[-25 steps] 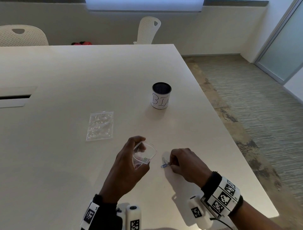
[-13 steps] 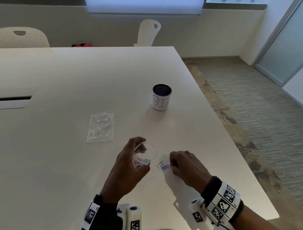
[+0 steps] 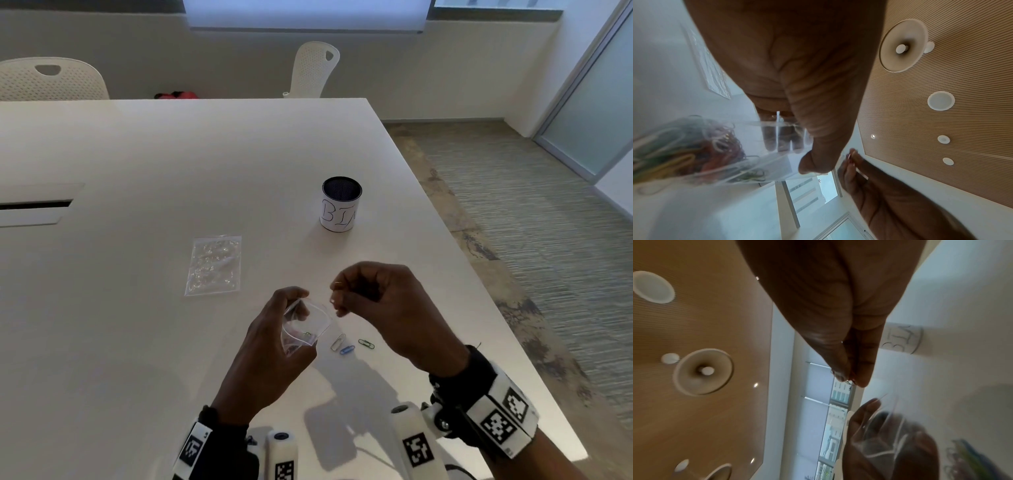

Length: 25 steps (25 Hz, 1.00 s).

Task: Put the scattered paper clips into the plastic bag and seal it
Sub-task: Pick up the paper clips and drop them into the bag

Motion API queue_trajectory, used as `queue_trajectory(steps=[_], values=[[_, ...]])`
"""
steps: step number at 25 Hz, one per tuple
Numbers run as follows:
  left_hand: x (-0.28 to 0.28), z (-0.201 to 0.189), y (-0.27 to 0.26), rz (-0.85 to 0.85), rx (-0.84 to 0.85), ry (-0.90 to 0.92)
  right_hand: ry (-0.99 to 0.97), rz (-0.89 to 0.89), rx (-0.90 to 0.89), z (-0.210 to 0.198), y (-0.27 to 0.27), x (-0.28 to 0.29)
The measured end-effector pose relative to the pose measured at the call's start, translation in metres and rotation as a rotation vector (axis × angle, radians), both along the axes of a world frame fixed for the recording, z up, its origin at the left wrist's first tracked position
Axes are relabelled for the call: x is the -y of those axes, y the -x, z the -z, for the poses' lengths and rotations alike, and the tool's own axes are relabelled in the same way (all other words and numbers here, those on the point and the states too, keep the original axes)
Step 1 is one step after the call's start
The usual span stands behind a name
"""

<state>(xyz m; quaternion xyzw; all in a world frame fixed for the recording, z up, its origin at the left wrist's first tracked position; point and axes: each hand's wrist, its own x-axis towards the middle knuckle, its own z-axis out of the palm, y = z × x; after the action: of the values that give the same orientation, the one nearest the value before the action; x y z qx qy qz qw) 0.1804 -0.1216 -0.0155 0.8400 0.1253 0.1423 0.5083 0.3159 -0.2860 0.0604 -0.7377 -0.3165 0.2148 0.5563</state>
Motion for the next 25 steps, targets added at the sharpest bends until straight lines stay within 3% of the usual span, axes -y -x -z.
queue_trajectory(steps=[5,11,13,16,18,21,25], values=[[0.001,-0.004,0.001,-0.011,-0.021,-0.004,0.120,-0.102,0.327,-0.001,0.016,-0.026],[-0.003,0.001,0.002,-0.016,-0.004,-0.023,0.150,-0.013,0.382,-0.002,0.003,-0.014],[-0.003,0.002,0.002,-0.009,0.009,0.000,0.314,-0.010,0.384,0.010,-0.009,-0.003],[-0.002,0.002,0.003,-0.004,0.011,0.007,0.789,-0.146,0.438,0.041,-0.017,0.014],[-0.002,0.002,0.002,-0.003,0.010,0.004,0.913,-0.140,0.417,0.060,-0.012,0.020],[-0.002,0.004,0.000,-0.007,0.016,-0.012,0.818,-0.094,0.413,0.076,-0.003,0.015],[-0.002,0.006,0.000,-0.003,0.010,-0.031,0.675,-0.180,0.495,0.084,0.005,0.004]])
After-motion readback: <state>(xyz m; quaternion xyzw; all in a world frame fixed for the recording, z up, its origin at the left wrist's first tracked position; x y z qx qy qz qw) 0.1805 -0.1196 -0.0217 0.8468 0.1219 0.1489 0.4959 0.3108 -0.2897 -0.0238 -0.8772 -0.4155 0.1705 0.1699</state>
